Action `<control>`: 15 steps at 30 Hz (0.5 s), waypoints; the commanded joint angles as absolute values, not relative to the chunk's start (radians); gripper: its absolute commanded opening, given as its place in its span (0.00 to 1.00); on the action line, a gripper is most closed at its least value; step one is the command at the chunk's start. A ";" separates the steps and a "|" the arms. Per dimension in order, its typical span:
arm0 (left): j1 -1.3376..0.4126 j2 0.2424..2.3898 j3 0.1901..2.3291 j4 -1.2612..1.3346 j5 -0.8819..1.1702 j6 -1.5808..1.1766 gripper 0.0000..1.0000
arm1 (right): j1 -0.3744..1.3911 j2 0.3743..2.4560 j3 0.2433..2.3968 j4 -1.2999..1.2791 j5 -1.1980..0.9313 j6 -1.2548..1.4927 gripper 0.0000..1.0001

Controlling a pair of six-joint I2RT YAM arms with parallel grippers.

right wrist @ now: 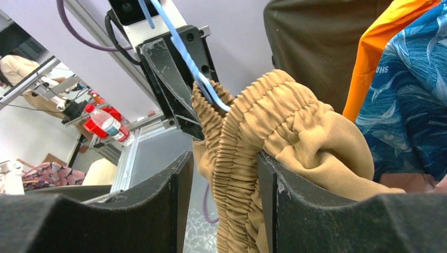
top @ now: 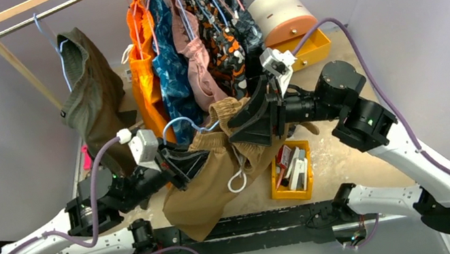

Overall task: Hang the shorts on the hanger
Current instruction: Hang the shorts on the hanger.

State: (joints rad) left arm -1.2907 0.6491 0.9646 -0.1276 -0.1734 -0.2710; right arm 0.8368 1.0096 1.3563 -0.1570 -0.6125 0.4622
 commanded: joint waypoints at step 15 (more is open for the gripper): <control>-1.294 0.566 0.917 0.177 -0.098 -0.272 0.00 | 0.838 1.020 1.547 -0.170 -0.592 0.400 0.80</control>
